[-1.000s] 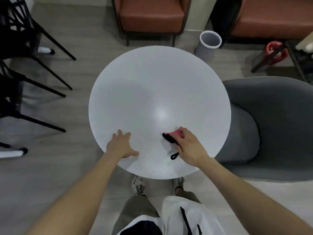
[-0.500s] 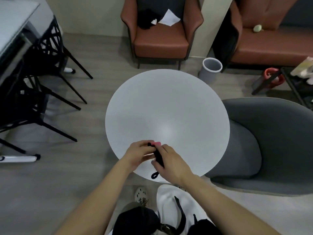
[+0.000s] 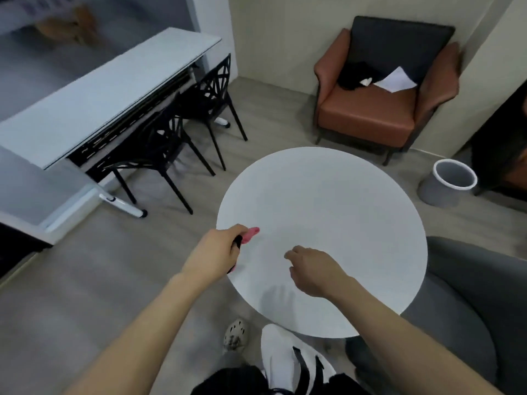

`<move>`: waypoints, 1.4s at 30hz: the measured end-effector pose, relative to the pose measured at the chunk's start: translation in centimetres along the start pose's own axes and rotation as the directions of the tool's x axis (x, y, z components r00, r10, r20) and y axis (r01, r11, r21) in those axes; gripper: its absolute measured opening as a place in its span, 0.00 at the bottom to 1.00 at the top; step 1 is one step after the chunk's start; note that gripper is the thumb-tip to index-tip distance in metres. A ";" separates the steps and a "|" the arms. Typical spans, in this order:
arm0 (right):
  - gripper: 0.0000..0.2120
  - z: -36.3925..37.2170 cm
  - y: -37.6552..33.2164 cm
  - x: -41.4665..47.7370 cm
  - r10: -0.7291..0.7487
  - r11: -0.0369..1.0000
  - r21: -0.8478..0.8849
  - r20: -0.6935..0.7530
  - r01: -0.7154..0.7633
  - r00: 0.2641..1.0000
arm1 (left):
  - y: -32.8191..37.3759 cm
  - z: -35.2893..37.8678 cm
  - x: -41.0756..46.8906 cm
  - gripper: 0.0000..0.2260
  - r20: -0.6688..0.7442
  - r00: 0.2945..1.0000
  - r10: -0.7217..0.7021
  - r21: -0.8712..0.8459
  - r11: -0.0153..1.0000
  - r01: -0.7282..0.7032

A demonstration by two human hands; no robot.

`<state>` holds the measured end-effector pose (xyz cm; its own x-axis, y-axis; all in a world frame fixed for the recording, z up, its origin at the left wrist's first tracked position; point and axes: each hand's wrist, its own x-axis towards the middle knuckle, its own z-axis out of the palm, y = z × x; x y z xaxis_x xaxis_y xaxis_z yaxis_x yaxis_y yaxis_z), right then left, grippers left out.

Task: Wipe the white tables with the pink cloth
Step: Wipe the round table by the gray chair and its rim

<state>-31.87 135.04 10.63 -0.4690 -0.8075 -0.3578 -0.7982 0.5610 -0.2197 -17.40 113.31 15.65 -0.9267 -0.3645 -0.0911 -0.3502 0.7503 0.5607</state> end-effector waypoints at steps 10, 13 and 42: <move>0.11 2.0 0.4 -6.9 -0.317 0.918 -0.239 0.039 0.317 0.948 | 3.5 5.9 -17.7 0.16 -0.416 0.790 -0.451 -0.195 0.893 0.407; 0.08 3.7 -0.3 -10.4 -0.380 0.872 -0.318 0.036 0.371 0.924 | 4.5 8.8 -22.4 0.16 -0.432 0.743 -0.512 -0.254 0.859 0.444; 0.11 4.5 25.3 -48.4 -0.365 0.914 -0.280 -0.244 0.295 0.898 | 40.7 31.2 -28.3 0.16 -0.340 0.929 -0.145 -0.359 0.933 0.015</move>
<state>-27.62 189.12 18.27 -0.2224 -0.9748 -0.0196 -0.9734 0.2232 -0.0526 -9.66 171.37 15.40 -0.7640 -0.6352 0.1134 -0.2920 0.4971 0.8171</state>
